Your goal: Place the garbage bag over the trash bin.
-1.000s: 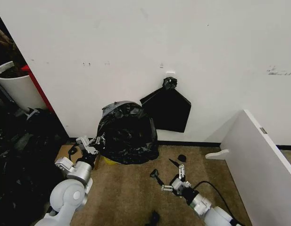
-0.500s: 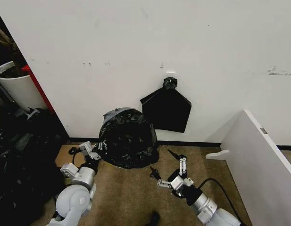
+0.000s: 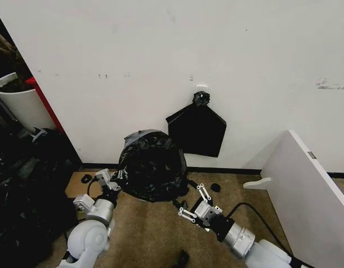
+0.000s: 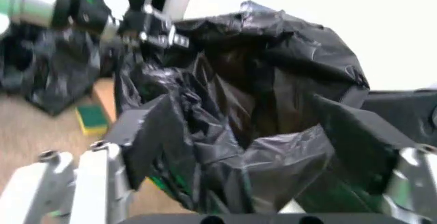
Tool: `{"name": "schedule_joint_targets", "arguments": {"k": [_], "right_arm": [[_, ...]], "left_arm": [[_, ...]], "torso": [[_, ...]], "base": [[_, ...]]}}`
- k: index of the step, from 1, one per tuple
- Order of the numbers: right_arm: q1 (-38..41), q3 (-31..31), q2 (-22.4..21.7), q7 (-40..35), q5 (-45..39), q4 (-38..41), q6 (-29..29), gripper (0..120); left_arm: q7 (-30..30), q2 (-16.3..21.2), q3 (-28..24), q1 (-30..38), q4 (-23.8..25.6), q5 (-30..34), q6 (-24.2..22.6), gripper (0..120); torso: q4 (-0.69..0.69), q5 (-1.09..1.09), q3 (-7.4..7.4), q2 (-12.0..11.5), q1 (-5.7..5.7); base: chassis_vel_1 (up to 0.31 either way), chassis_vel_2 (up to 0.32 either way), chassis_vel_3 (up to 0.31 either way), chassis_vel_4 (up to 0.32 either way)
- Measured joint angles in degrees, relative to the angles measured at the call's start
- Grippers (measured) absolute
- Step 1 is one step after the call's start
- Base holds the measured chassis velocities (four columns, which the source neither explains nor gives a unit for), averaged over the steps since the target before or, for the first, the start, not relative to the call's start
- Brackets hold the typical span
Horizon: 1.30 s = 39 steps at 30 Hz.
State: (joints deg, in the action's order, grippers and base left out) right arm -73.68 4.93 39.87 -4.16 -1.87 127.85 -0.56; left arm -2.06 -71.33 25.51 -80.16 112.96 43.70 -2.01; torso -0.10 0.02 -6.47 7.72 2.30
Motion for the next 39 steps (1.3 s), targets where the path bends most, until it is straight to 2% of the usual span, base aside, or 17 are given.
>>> {"name": "schedule_joint_targets", "arguments": {"k": [6, 7, 9, 12, 14, 15, 22, 27, 31, 37, 39], "right_arm": [[1.9, 0.8, -0.3, 2.2, -1.9, 0.0, -4.2, 93], [2.2, 1.1, -0.4, 2.4, -2.6, -0.1, -4.8, 87], [2.4, 1.2, -0.4, 2.5, -3.0, -0.2, -5.1, 85], [3.0, 1.9, -0.2, 2.8, -5.2, -0.5, -6.3, 74], [3.3, 2.2, -0.1, 2.9, -5.9, -0.7, -6.6, 61], [3.3, 2.2, -0.1, 2.9, -5.9, -0.7, -6.6, 61], [6.6, 4.0, 1.1, 4.1, -6.8, -2.7, -6.8, 35], [8.0, 5.7, 1.8, 4.9, -6.3, -3.9, -6.9, 34], [8.4, 6.9, 2.7, 6.4, -4.9, -5.1, -6.9, 35], [8.1, 6.3, 2.4, 7.3, -4.0, -5.5, -6.8, 57], [7.9, 6.2, 2.4, 7.5, -3.9, -5.5, -6.7, 60]], "left_arm": [[0.9, -0.1, -0.5, 0.1, -1.0, -2.7, 1.6, 3], [1.1, -0.1, -0.6, 0.1, -1.1, -3.1, 2.0, 3], [1.3, -0.1, -0.6, 0.1, -1.2, -3.4, 2.2, 3], [2.3, 0.1, -0.9, 0.1, -1.6, -4.9, 3.7, 3], [2.9, 0.2, -1.0, 0.2, -2.0, -5.8, 4.6, 3], [2.9, 0.2, -1.0, 0.2, -2.0, -5.8, 4.6, 3], [8.6, 0.3, -1.3, 0.5, -5.3, -10.9, 11.5, 3], [11.6, 0.3, -1.9, 0.5, -6.5, -12.6, 14.1, 3], [11.9, 0.0, -2.5, 0.7, -6.4, -12.7, 14.3, 3], [11.6, -0.1, -2.6, 0.7, -6.1, -12.6, 14.1, 3], [11.5, -0.1, -2.6, 0.7, -6.1, -12.6, 14.1, 3]], "torso": [[0.02, 0.0, 0.0, 0.0, 0.0], [0.01, 0.0, 0.0, 0.0, 0.0], [0.01, 0.0, 0.0, 0.0, 0.0], [0.0, 0.0, 0.0, 0.0, 0.0], [0.0, 0.01, 0.0, 0.0, 0.0], [0.0, 0.01, 0.0, 0.0, 0.0], [0.0, 0.01, 0.0, 0.0, 0.0], [0.0, 0.0, 0.0, 0.0, 0.0], [0.01, 0.0, 0.0, 0.0, 0.0], [0.0, 0.0, 0.0, 0.0, 0.0], [0.0, 0.0, 0.0, 0.0, 0.0]], "base": [[0.0, 0.0, 0.0, 0.0], [0.0, 0.0, 0.0, 0.0], [0.0, 0.0, 0.0, 0.0], [0.0, 0.0, 0.0, 0.0], [0.0, 0.0, 0.0, 0.0], [0.0, 0.0, 0.0, 0.0], [0.0, 0.0, 0.0, 0.0], [0.0, 0.0, 0.0, 0.0], [0.0, 0.0, 0.0, 0.0], [0.0, 0.0, 0.0, 0.0], [0.0, 0.0, 0.0, 0.0]]}}
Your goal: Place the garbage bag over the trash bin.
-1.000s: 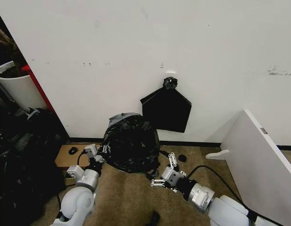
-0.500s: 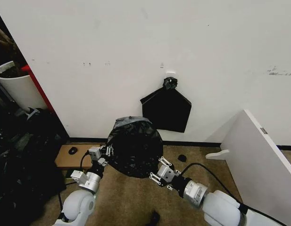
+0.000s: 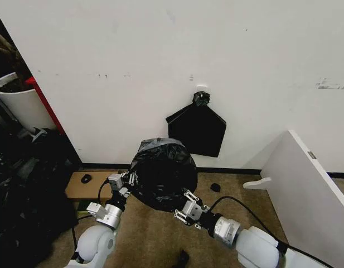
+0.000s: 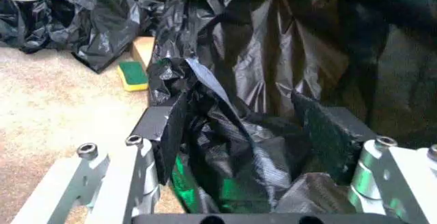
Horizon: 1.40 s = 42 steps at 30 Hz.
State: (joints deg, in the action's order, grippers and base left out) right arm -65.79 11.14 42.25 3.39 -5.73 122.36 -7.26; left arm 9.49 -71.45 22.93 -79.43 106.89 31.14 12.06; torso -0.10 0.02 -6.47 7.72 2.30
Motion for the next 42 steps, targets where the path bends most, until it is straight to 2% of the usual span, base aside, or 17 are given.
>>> {"name": "schedule_joint_targets", "arguments": {"k": [5, 10, 14, 17, 24, 29, 32, 39, 42], "right_arm": [[-0.8, -0.5, 0.3, 1.9, 1.3, -0.5, 1.3, 38], [-1.2, -0.8, 0.5, 2.9, 1.6, -0.8, 2.7, 25], [-1.3, -1.1, 1.2, 5.6, 2.4, -2.2, 7.7, 6], [-1.5, -1.2, 1.5, 6.6, 3.0, -2.8, 9.9, 0], [-2.5, -1.3, 3.2, 10.6, 4.0, -5.5, 17.0, 0], [-3.8, -0.7, 5.8, 19.0, 6.2, -9.3, 25.2, 0], [-4.0, -0.4, 7.0, 19.7, 9.2, -10.8, 26.5, 0], [-3.7, -0.5, 9.5, 12.8, 16.3, -14.2, 24.8, 0], [-3.3, -1.5, 10.0, 5.4, 22.2, -16.7, 21.1, 0]], "left_arm": [[-0.4, -0.1, 0.0, -0.1, 0.7, 0.5, -0.4, 3], [-0.5, 0.0, 0.1, -0.3, 1.2, 0.9, -0.6, 3], [-1.2, 0.1, 0.4, -0.5, 1.6, 1.3, -0.9, 3], [-1.7, 0.2, 0.5, -0.6, 1.9, 2.0, -1.4, 3], [-3.1, 0.2, 0.8, -0.7, 3.8, 6.1, -3.4, 3], [-5.3, -0.2, 0.3, -1.0, 6.7, 11.8, -6.3, 3], [-5.8, -0.2, -0.1, -1.5, 8.2, 14.3, -7.8, 3], [-6.7, 0.5, -0.3, -3.0, 12.1, 16.7, -11.0, 3], [-7.7, 1.8, 0.4, -3.4, 13.2, 16.4, -12.4, 3]], "torso": [[0.0, 0.0, 0.0, 0.0, 0.0], [0.0, 0.0, 0.0, 0.0, 0.0], [0.0, 0.0, 0.0, 0.0, 0.0], [0.01, 0.0, 0.0, 0.0, 0.0], [0.01, 0.0, 0.0, 0.0, 0.0], [0.0, 0.0, 0.0, 0.0, 0.0], [0.0, -0.01, 0.0, 0.0, 0.0], [0.01, 0.0, 0.0, 0.0, 0.0], [0.0, 0.0, 0.0, 0.0, 0.0]], "base": [[0.0, 0.0, 0.0, 0.0], [0.0, 0.0, 0.0, 0.0], [0.0, 0.0, 0.0, 0.0], [0.0, 0.0, 0.0, 0.0], [0.0, 0.0, 0.0, 0.0], [0.0, 0.0, 0.0, 0.0], [0.0, 0.0, 0.0, 0.0], [0.0, 0.0, 0.0, 0.0], [0.0, 0.0, 0.0, 0.0]]}}
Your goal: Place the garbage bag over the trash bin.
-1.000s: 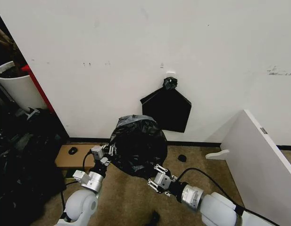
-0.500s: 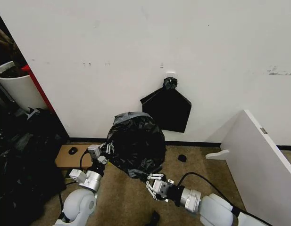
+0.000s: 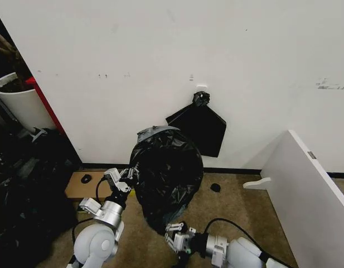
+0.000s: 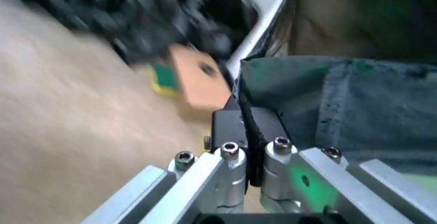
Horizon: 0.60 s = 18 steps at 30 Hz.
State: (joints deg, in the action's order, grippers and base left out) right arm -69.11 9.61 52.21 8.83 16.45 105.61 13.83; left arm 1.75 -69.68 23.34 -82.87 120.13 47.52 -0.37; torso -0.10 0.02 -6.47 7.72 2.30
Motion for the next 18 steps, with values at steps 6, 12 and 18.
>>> {"name": "schedule_joint_targets", "arguments": {"k": [6, 12, 18], "right_arm": [[0.1, -0.9, 0.6, -8.6, 4.8, -3.2, -3.9, 0], [-0.6, 0.6, 0.4, -10.2, -5.3, -3.3, -2.9, 0], [-1.1, -1.3, -0.7, 9.3, -14.0, -4.2, 11.4, 20]], "left_arm": [[-0.4, 1.5, 0.7, -0.4, 2.1, 0.5, -1.6, 3], [-0.1, 2.1, 1.1, 0.2, 1.5, -0.8, -1.2, 3], [-0.1, 2.0, 1.4, 1.8, -1.6, -1.7, 0.6, 3]], "torso": [[0.0, 0.0, 0.0, 0.0, 0.0], [0.0, 0.01, 0.0, 0.0, 0.0], [0.01, 0.0, 0.0, 0.0, 0.0]], "base": [[0.0, 0.0, 0.0, 0.0], [0.0, 0.0, 0.0, 0.0], [0.0, 0.0, 0.0, 0.0]]}}
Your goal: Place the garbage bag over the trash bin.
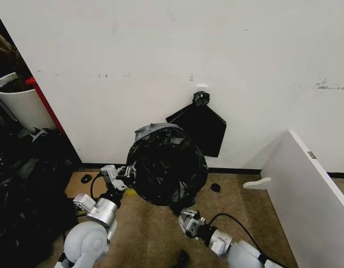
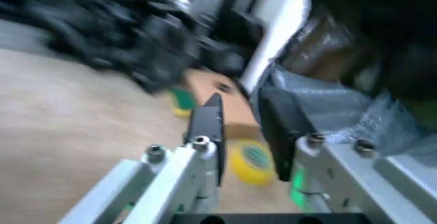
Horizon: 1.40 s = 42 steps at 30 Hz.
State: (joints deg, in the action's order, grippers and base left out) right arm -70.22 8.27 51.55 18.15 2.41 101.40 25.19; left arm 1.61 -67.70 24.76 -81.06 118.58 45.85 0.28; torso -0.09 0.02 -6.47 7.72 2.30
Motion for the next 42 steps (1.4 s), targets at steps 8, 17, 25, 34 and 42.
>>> {"name": "schedule_joint_targets", "arguments": {"k": [8, 17, 25, 34, 42], "right_arm": [[-0.6, -5.6, -2.9, 23.4, -9.5, 0.6, 6.4, 50], [-1.2, -6.2, -3.6, 11.1, -12.4, 6.4, 6.4, 79], [1.7, -5.1, -3.9, -15.0, -8.1, 14.5, -9.0, 100], [2.5, -5.8, -6.0, -10.0, -13.2, 13.8, -13.5, 100], [5.1, -6.8, -7.9, 3.9, -22.2, 10.6, -17.0, 100]], "left_arm": [[0.1, 0.4, 1.4, 1.4, -4.6, -2.6, 2.8, 3], [1.1, 1.2, 0.8, 1.8, -8.3, -9.8, 5.6, 3], [5.9, 3.5, -1.5, 0.6, -13.8, -26.7, 14.6, 3], [20.4, 4.2, 0.3, 1.2, -24.2, -36.7, 33.0, 3], [27.9, 3.4, 1.6, 3.2, -29.2, -37.4, 44.1, 3]], "torso": [[0.02, 0.0, 0.0, 0.0, 0.0], [-0.01, 0.0, 0.0, 0.0, 0.0], [0.0, 0.0, 0.0, 0.0, 0.0], [-0.01, 0.0, 0.0, 0.0, 0.0], [-0.01, 0.0, 0.0, 0.0, 0.0]], "base": [[0.0, 0.0, 0.0, 0.0], [0.0, 0.0, 0.0, 0.0], [0.0, 0.0, 0.0, 0.0], [0.0, 0.0, 0.0, 0.0], [0.0, 0.0, 0.0, 0.0]]}}
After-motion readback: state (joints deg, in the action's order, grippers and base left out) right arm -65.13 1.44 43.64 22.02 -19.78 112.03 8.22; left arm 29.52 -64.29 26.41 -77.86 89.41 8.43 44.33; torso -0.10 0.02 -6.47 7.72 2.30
